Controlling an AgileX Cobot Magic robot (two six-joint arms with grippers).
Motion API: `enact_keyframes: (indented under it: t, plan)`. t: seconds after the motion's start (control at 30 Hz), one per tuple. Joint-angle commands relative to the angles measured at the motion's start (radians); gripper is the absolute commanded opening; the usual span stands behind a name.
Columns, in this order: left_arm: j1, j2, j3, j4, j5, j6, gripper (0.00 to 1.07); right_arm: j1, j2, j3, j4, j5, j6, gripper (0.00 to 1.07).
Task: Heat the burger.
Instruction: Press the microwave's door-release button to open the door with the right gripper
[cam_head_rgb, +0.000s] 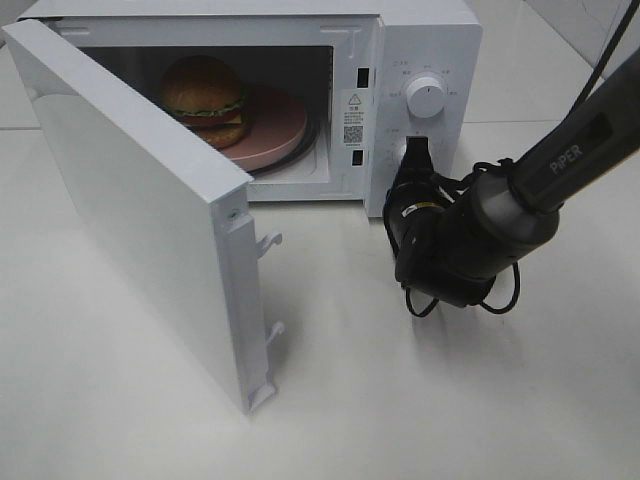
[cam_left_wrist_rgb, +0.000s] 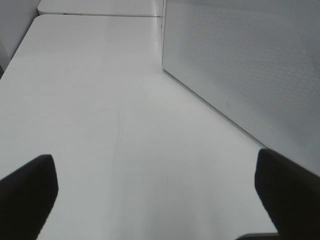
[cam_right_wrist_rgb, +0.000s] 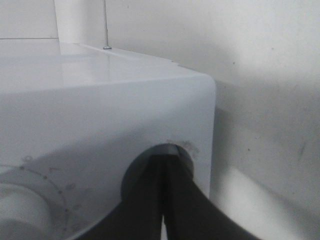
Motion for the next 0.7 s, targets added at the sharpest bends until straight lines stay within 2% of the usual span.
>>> enact_keyframes:
  t: [0.03,0.47,0.7]
  plan:
    - [0.0,-0.015,0.004,0.001,-0.013,-0.006,1.0,-0.027,-0.02,-0.028,-0.138,-0.034,0.014,0.0]
    - [0.0,-0.015,0.004,0.002,-0.013,-0.006,1.0,-0.027,-0.143,0.095,-0.14,0.184,-0.033,0.0]
    - [0.0,-0.015,0.004,0.002,-0.013,-0.006,1.0,-0.027,-0.205,0.158,-0.14,0.228,-0.095,0.0]
